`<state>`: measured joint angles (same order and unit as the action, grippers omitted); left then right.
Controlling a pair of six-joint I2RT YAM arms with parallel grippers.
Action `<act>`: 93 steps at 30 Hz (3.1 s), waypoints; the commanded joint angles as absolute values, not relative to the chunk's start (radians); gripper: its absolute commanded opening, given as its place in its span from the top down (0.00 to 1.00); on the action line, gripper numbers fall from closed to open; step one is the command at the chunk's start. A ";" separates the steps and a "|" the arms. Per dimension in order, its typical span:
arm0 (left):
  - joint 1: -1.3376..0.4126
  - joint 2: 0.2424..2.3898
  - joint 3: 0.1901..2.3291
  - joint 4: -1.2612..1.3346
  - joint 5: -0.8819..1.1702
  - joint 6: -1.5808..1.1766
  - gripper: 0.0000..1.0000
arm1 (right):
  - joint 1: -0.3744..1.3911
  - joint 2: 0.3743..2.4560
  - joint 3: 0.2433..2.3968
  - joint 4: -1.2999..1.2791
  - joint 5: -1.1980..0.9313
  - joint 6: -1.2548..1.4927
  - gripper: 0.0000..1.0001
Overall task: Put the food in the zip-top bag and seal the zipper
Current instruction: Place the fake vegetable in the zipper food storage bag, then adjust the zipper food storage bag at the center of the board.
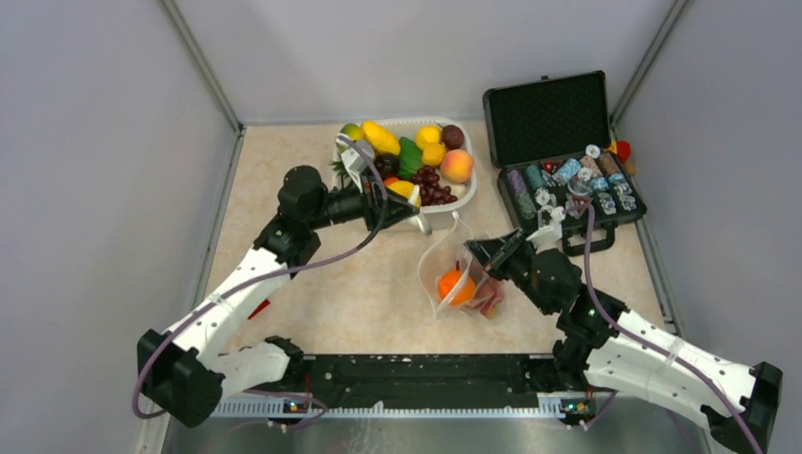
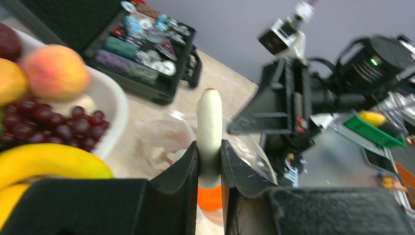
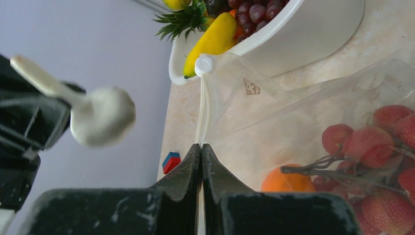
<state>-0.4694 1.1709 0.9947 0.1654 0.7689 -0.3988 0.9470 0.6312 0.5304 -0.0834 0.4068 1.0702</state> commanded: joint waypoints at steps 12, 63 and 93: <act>-0.776 1.008 0.756 0.191 0.363 -0.331 0.79 | 0.951 0.667 0.573 0.043 0.393 1.075 1.00; -0.916 0.959 0.885 0.053 -0.025 -0.149 0.02 | 0.951 0.509 0.563 0.055 0.336 1.045 1.00; -0.916 1.114 0.985 -0.430 -0.174 -0.270 0.20 | 0.952 0.631 0.606 0.057 0.300 1.018 1.00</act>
<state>-0.9142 1.0840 0.9501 -0.4061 -0.1631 -0.2565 0.9470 0.6434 0.5468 0.0143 0.3080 1.0286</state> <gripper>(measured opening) 0.881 0.006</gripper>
